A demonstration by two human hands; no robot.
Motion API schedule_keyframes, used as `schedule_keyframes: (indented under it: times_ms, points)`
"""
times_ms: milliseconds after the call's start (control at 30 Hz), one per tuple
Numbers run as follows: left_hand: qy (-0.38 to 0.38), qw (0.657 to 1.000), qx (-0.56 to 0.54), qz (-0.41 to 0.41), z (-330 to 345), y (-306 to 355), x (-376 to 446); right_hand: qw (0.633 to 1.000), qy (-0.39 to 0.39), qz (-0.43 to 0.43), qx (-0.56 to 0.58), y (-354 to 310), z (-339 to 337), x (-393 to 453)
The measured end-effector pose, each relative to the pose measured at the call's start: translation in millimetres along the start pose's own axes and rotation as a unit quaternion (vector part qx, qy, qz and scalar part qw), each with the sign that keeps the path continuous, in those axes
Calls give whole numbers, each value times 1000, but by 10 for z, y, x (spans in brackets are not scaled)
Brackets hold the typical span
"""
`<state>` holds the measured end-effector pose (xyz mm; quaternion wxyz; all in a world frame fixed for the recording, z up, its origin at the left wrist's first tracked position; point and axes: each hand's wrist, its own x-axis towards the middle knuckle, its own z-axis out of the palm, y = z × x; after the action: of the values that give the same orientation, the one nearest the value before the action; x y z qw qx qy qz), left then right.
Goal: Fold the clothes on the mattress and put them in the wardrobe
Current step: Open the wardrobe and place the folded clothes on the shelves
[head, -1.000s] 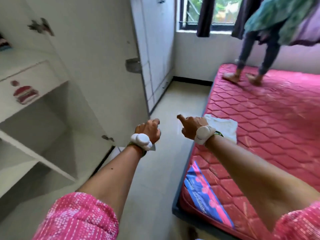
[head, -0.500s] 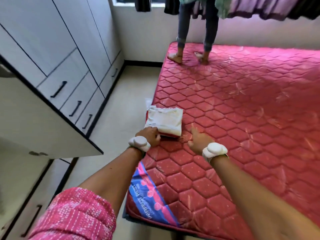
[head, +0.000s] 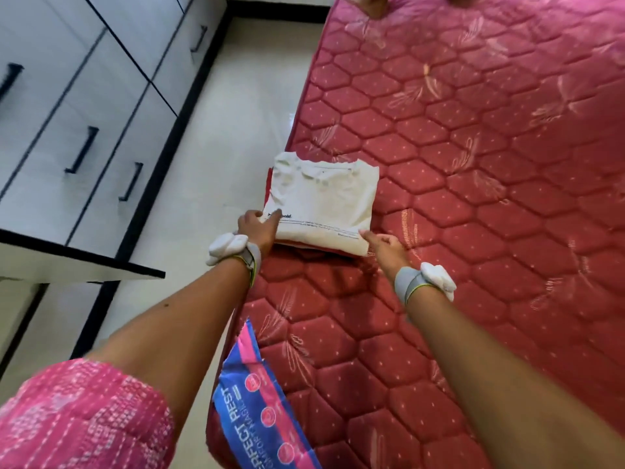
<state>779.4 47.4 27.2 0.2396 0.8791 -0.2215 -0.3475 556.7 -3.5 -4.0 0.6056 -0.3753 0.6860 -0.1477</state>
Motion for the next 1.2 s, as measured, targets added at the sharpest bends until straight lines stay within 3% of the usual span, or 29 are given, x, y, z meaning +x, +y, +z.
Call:
schedule_keyframes:
  times_ms: [267, 467, 667, 833, 967, 1100, 1200]
  points:
    - [-46, 994, 56, -84, 499, -128, 955, 996, -18, 14, 85, -21, 332, 999]
    - [-31, 992, 54, -113, 652, -282, 1121, 987, -81, -26, 134, -22, 508, 1120]
    - [-89, 987, -6, -132, 560, -362, 1109, 968, -151, 118, 161, -24, 518, 1126]
    - [-246, 938, -128, -209, 391, -878, 801, 934, -253, 196, 161, 232, 360, 750]
    - [-291, 916, -190, -199, 297, -1022, 470, 920, -271, 235, 160, 481, 280, 422]
    - [-370, 869, -231, -233, 38, -1046, 132, 926, -266, 229, 139, 534, 201, 80]
    - [-387, 863, -234, -225, -186, -1119, -167, 927, -280, 224, 113, 461, 165, -219]
